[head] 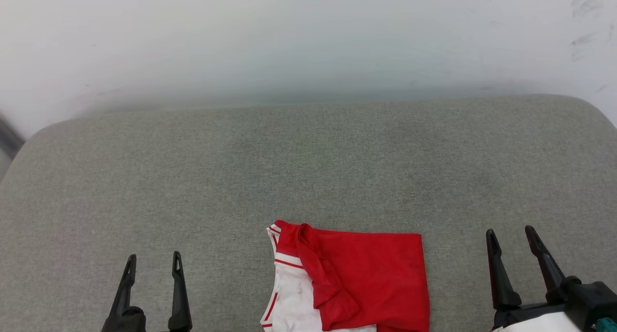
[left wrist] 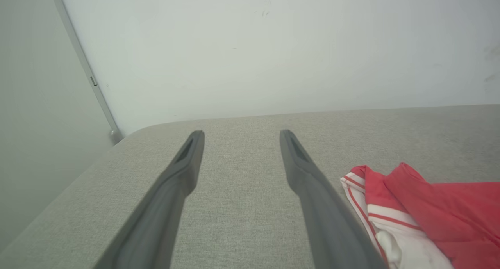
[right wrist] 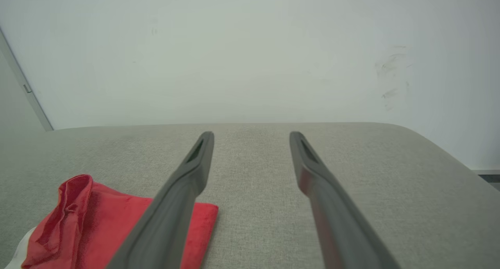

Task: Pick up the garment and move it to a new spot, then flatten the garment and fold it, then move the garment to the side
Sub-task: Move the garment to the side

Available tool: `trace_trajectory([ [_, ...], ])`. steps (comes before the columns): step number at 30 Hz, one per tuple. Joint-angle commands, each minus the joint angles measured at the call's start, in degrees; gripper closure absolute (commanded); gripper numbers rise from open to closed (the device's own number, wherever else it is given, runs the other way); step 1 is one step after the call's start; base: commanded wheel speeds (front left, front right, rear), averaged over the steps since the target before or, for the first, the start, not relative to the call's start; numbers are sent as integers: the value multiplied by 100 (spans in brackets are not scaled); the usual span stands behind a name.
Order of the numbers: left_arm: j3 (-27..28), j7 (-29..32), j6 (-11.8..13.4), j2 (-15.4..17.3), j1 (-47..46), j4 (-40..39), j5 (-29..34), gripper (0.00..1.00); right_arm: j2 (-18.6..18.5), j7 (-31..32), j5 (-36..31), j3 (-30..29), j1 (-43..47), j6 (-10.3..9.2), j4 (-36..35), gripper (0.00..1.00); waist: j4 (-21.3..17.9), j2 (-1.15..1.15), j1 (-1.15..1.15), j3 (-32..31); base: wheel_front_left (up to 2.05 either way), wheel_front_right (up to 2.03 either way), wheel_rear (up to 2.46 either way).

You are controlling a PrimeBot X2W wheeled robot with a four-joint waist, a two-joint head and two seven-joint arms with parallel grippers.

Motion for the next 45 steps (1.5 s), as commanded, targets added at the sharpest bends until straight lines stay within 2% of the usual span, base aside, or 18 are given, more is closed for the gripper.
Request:
trace_trajectory([
  [1, 19, -26, -7, -13, 45, 8, -6, 0, 42, -7, -38, 9, 85, -2, -40, 0, 7, 0, 0, 1, 0, 0, 0],
  [7, 60, -26, -56, -37, 36, 30, -27, 0, 43, -8, -74, -16, -10, -2, -113, 0, 26, 0, 0, 28, 0, 0, 0],
  [12, 109, -26, -93, -56, -30, 56, -42, 0, -290, -8, 48, -45, -684, -2, -184, 0, 13, 0, 0, 49, 0, 0, 0],
  [15, 123, -26, -121, -69, -80, 67, -32, 0, -635, 72, 227, 16, -1288, -2, -130, 0, 25, 0, 0, 61, 0, 0, 0],
  [18, 137, -26, -145, -76, -95, 85, -35, 0, -962, 820, 740, 349, -1813, -2, 39, 0, 48, 0, 0, 85, 0, 0, 0],
  [19, 131, -26, -165, -88, -133, 93, -36, 0, -1238, 1595, 1170, 628, -2129, -2, 159, 0, 79, 0, 0, 125, 0, 0, 0],
  [24, 129, -26, -193, -109, -220, 105, -40, 0, -1844, 3929, 2632, 1248, -2535, -2, 399, 0, 150, 0, 0, 232, 0, 0, 0],
  [26, 142, -26, -214, -118, -267, 108, -49, 0, -2067, 4716, 3213, 1409, -2558, -2, 461, 0, 182, 0, 0, 295, 0, 0, 0],
  [30, 168, -26, -250, -127, -368, 106, -55, 0, -2339, 5855, 4191, 1572, -2460, -2, 592, 0, 238, 0, 0, 448, 0, 0, 0],
  [33, 173, -26, -286, -140, -469, 110, -56, 0, -2452, 6355, 4617, 1671, -2341, -2, 714, 0, 291, 0, 0, 589, 0, 0, 0],
  [36, 157, -26, -313, -150, -570, 129, -53, 0, -2338, 6655, 5016, 1680, -2266, -2, 886, 0, 353, 0, 0, 745, 0, 0, 0],
  [39, 144, -26, -357, -154, -692, 127, -39, 0, -2237, 6770, 5207, 1743, -2230, -2, 1027, 0, 413, 0, 0, 912, 0, 0, 0],
  [45, 91, -26, -434, -169, -982, 153, -28, 0, -1958, 6594, 5335, 1848, -2251, -2, 1389, 0, 588, 0, 0, 1268, 0, 0, 0],
])
